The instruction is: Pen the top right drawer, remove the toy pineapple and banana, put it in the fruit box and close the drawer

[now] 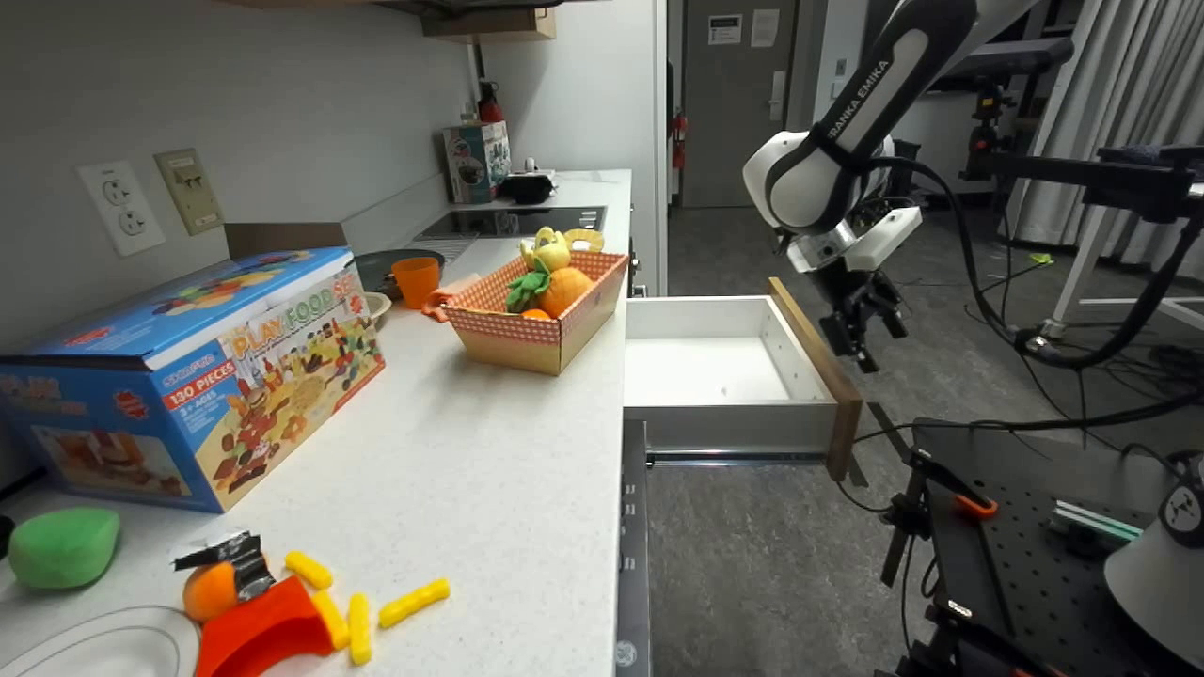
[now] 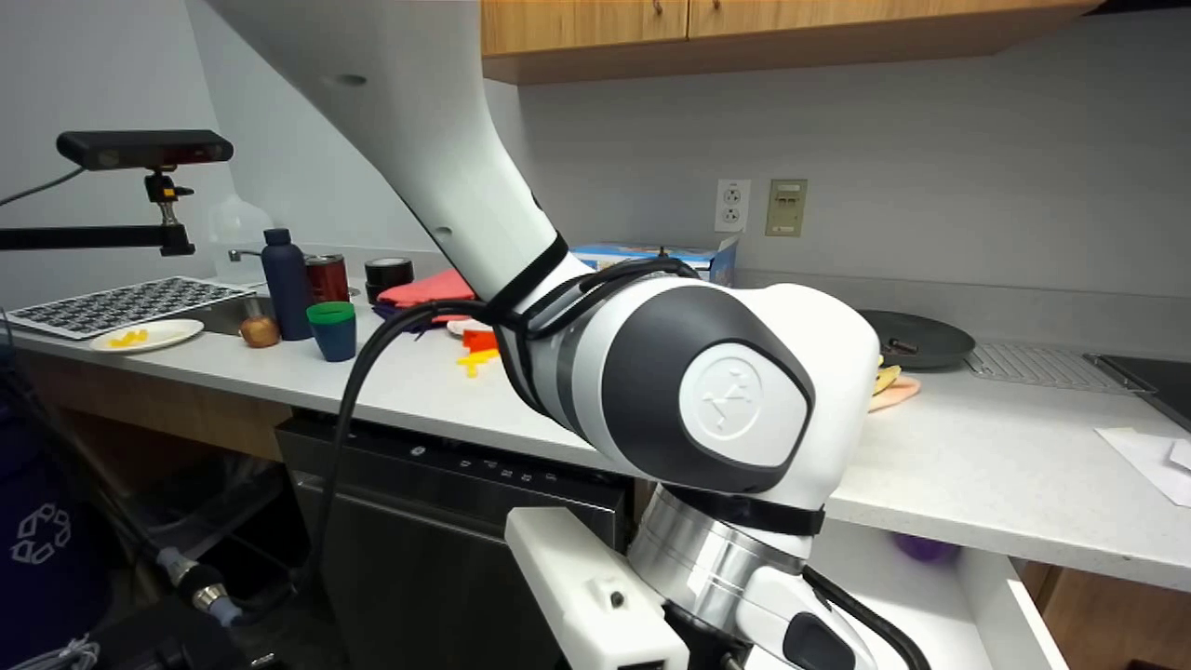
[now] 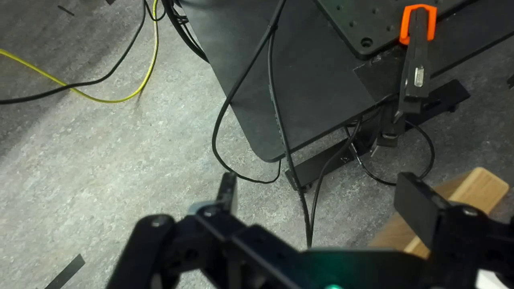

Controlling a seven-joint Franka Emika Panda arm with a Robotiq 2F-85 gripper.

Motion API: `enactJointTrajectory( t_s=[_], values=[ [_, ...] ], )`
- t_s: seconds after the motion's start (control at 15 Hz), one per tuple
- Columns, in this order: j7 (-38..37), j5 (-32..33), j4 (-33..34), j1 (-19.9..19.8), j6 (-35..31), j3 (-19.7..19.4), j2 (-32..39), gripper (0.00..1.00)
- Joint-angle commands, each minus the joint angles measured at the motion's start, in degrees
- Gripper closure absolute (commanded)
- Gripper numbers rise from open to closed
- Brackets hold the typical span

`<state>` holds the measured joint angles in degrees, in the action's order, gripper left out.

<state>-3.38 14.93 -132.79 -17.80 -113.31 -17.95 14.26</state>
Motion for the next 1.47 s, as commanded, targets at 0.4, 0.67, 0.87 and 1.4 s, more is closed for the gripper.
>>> enactJointTrajectory(
  t_s=[0.4, 0.67, 0.87, 1.4],
  values=[
    [8.1, -6.5, 7.0, -1.3, -0.3, 1.7, 6.5, 0.00],
    [12.4, -9.9, 8.4, -1.0, -0.6, 3.0, 6.8, 0.00],
    [14.2, -11.7, 9.1, -0.7, -1.1, 4.3, 6.8, 0.00],
    [18.8, -12.7, 8.4, -0.5, -5.9, 6.3, 4.2, 0.00]
  ],
)
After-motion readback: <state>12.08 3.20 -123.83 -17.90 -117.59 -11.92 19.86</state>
